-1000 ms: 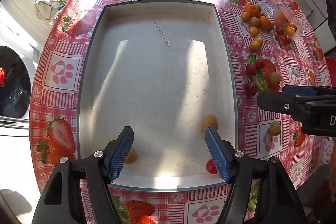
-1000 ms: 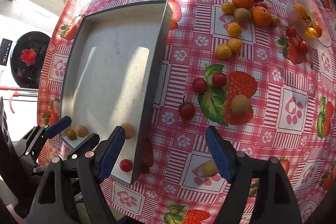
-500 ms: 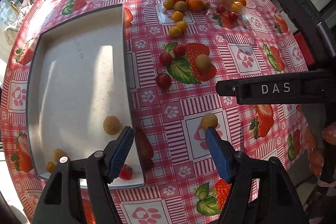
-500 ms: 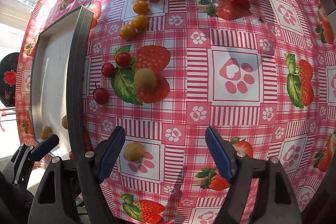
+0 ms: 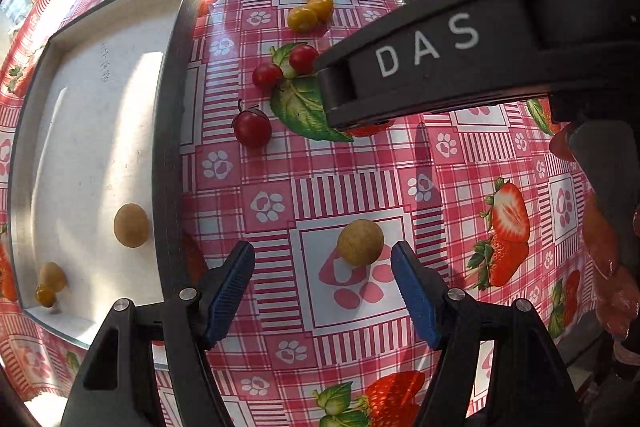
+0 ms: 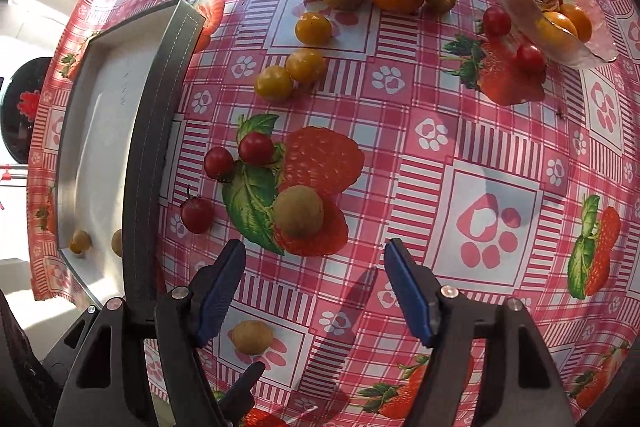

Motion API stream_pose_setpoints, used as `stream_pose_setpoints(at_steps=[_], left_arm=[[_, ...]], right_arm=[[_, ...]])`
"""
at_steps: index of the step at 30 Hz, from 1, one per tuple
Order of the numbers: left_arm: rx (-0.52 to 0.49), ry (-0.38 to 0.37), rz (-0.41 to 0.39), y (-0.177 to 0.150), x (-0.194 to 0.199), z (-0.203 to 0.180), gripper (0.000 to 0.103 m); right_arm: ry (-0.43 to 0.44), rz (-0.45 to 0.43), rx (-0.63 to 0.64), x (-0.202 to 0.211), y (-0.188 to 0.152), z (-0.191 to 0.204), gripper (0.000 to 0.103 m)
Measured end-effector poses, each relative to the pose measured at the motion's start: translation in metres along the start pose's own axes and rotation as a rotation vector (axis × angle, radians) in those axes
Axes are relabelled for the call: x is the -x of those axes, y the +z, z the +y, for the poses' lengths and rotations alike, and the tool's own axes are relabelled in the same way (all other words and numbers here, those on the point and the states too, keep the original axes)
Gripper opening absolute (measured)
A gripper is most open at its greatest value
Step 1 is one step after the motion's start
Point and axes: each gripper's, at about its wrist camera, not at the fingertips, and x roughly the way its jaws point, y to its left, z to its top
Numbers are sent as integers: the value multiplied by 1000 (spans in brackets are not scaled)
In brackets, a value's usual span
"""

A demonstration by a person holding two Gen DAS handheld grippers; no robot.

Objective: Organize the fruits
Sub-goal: 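Move both open tools back toward the remaining fruits, then close the left tool on a tan round fruit while the right tool grasps another tan fruit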

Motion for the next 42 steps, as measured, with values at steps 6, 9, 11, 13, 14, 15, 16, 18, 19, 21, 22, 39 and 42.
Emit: stream_pose_setpoints(at_steps=[6, 9, 11, 13, 14, 15, 16, 18, 19, 21, 22, 39, 42], left_arm=[[54, -7, -19, 2, -4, 0, 72], [64, -10, -27, 3, -4, -4, 72], [66, -11, -30, 5, -4, -6, 72], [60, -11, -29, 5, -3, -9, 72], [57, -8, -25, 5, -4, -11, 71], [56, -1, -17, 4, -4, -10, 71], [56, 5, -6, 4, -6, -9, 61], [53, 14, 8, 1, -10, -11, 49], [43, 19, 5, 0, -9, -11, 49], [28, 26, 6, -3, -10, -9, 46], [24, 27, 5, -4, -9, -9, 37], [44, -54, 5, -3, 24, 38, 27], [47, -59, -7, -6, 34, 41, 27]], right_arm=[[-3, 0, 29, -10, 10, 8, 55], [-23, -5, 46, -13, 14, 14, 34], [-21, -4, 42, -13, 16, 12, 26], [-18, -9, 25, -9, 13, 1, 26], [-12, -10, 7, -7, 11, -6, 26], [-4, -10, -15, -4, 8, -14, 26], [4, -12, -31, -2, 6, -18, 26], [6, -18, -43, 3, 0, -25, 26], [5, -22, -43, 6, -3, -26, 25], [10, -28, -48, 10, -9, -30, 25], [13, -31, -55, 13, -12, -32, 25], [42, -29, -106, 29, -57, -31, 25], [37, -30, -108, 30, -59, -28, 25]])
